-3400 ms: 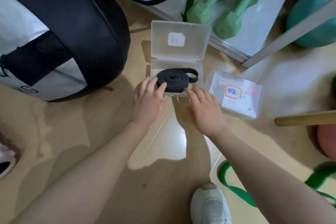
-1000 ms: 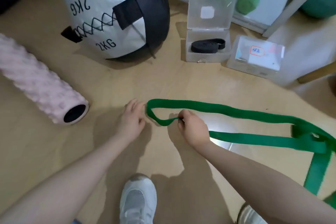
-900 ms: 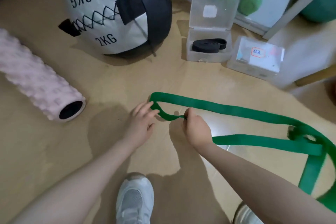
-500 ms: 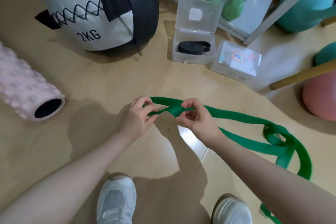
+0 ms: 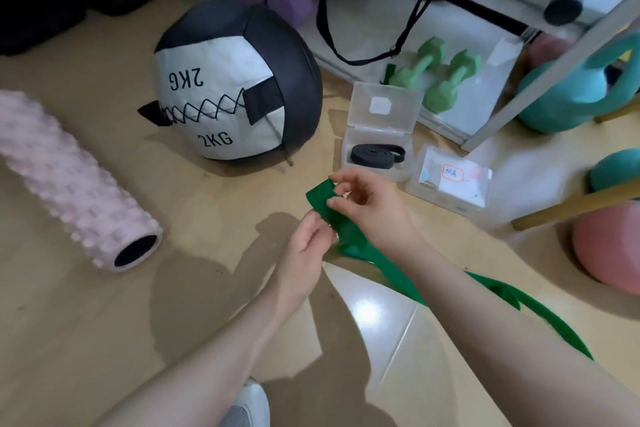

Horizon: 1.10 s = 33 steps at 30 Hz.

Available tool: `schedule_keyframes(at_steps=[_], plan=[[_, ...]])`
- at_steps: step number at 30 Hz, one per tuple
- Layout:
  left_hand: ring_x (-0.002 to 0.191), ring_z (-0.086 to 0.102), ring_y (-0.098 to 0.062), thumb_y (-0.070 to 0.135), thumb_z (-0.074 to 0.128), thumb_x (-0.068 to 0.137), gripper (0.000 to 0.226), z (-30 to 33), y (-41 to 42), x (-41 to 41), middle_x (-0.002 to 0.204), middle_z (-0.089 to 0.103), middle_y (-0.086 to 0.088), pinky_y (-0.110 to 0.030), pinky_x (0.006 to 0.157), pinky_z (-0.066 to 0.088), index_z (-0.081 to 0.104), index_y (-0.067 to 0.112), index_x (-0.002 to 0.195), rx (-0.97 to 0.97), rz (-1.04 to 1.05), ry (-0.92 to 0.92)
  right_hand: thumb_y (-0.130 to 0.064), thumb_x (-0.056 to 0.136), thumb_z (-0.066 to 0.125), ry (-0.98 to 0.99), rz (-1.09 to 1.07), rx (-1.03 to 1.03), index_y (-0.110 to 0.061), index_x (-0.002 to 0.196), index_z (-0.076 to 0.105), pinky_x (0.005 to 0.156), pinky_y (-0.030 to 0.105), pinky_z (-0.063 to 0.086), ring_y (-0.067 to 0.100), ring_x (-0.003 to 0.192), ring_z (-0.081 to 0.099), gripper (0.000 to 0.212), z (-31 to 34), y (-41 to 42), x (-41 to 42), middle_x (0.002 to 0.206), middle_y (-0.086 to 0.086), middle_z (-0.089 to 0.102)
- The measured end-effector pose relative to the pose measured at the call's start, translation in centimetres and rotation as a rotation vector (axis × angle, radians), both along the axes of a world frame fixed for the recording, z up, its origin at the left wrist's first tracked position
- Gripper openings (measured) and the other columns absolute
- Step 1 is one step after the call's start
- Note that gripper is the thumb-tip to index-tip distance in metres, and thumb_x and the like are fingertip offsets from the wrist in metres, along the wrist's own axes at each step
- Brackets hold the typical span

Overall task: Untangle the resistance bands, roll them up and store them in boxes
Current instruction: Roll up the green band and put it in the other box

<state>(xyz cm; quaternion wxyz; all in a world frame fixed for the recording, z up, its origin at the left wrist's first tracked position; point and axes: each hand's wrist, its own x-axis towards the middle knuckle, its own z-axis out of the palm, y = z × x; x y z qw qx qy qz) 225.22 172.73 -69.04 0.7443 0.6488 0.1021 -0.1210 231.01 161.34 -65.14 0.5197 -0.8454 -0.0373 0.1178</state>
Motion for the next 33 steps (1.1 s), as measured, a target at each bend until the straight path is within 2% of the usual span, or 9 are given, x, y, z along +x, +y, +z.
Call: schedule_keyframes(at_steps=[6, 9, 12, 16, 20, 23, 26, 29, 33], plan=[[0.092, 0.066, -0.003, 0.004, 0.052, 0.091, 0.028, 1.1, 0.6, 1.4, 0.091, 0.072, 0.015, -0.017, 0.079, 0.048, 0.062, 0.029, 0.098, -0.017, 0.141, -0.049, -0.009, 0.079, 0.069, 0.065, -0.100, 0.195, -0.022, 0.095, 0.062, 0.061, 0.025, 0.044, 0.006, 0.058, 0.045, 0.022, 0.6, 0.8, -0.2, 0.068, -0.005, 0.048], [0.092, 0.066, -0.001, 0.008, 0.058, 0.088, 0.025, 2.2, 0.7, 2.5, 0.089, 0.072, 0.018, -0.016, 0.078, 0.048, 0.063, 0.032, 0.094, -0.020, 0.166, -0.061, -0.024, 0.079, 0.070, 0.002, -0.036, 0.084, -0.028, 0.109, 0.059, 0.080, 0.022, 0.042, 0.004, 0.082, 0.050, 0.032, 0.5, -0.7, 0.6, 0.096, -0.011, 0.056], [0.090, 0.068, -0.010, 0.008, 0.061, 0.086, 0.020, 3.1, 0.4, 4.0, 0.088, 0.073, 0.011, -0.027, 0.083, 0.052, 0.065, 0.028, 0.091, -0.018, 0.204, -0.092, -0.040, 0.080, 0.061, 0.177, 0.142, 0.141, -0.029, 0.123, 0.053, 0.095, 0.028, 0.042, 0.004, 0.109, 0.055, 0.045, -0.7, -3.0, 0.2, 0.115, -0.013, 0.061], [0.085, 0.068, -0.007, 0.009, 0.062, 0.086, 0.014, 4.3, -0.1, 5.9, 0.087, 0.072, 0.009, -0.029, 0.084, 0.054, 0.065, 0.022, 0.090, 0.031, 0.263, -0.122, -0.031, 0.091, 0.051, 0.252, 0.182, 0.004, -0.023, 0.106, 0.058, 0.078, 0.025, 0.039, 0.005, 0.081, 0.052, 0.019, -2.7, -5.2, -2.0, 0.089, -0.010, 0.058], [0.080, 0.067, -0.009, 0.010, 0.062, 0.086, 0.008, 5.2, 0.3, 7.2, 0.082, 0.071, 0.006, -0.031, 0.081, 0.055, 0.065, 0.017, 0.087, 0.005, 0.387, -0.132, -0.020, 0.097, 0.043, 0.228, 0.164, -0.045, -0.016, 0.102, 0.051, 0.071, 0.019, 0.037, 0.006, 0.076, 0.046, 0.011, -2.3, -4.9, -1.9, 0.087, -0.004, 0.054], [0.080, 0.066, -0.010, 0.015, 0.058, 0.090, 0.006, 5.5, 1.3, 8.1, 0.086, 0.070, 0.002, -0.028, 0.078, 0.054, 0.063, 0.015, 0.092, -0.035, 0.431, -0.117, -0.021, 0.098, 0.041, 0.164, 0.237, -0.110, -0.018, 0.099, 0.047, 0.075, 0.033, 0.045, 0.019, 0.082, 0.057, 0.008, -1.8, -2.9, -1.1, 0.091, 0.002, 0.062], [0.099, 0.065, -0.019, 0.043, 0.041, 0.095, 0.034, 3.7, 2.8, 7.6, 0.104, 0.070, -0.004, -0.035, 0.093, 0.048, 0.061, 0.017, 0.105, -0.181, 0.306, 0.099, -0.017, 0.097, 0.043, 0.194, 0.175, 0.016, -0.013, 0.104, 0.052, 0.075, 0.030, 0.052, 0.018, 0.081, 0.064, 0.012, -1.6, -0.9, -0.6, 0.092, 0.005, 0.067], [0.098, 0.063, -0.010, 0.055, 0.026, 0.092, 0.053, 0.7, 2.8, 4.1, 0.104, 0.069, 0.003, -0.024, 0.094, 0.043, 0.055, 0.018, 0.117, -0.305, 0.096, 0.285, -0.017, 0.096, 0.045, 0.195, 0.111, 0.039, -0.008, 0.106, 0.054, 0.079, 0.038, 0.051, 0.018, 0.078, 0.062, 0.016, -2.4, 1.3, 0.2, 0.091, 0.012, 0.066], [0.103, 0.060, 0.001, 0.037, 0.041, 0.095, 0.017, -2.5, 1.5, -1.0, 0.104, 0.065, 0.016, -0.016, 0.086, 0.046, 0.055, 0.035, 0.103, -0.205, 0.160, 0.294, -0.017, 0.097, 0.044, 0.341, 0.059, 0.180, -0.012, 0.096, 0.048, 0.081, 0.043, 0.050, 0.021, 0.077, 0.060, 0.007, -4.4, 4.6, 0.5, 0.083, 0.008, 0.064]])
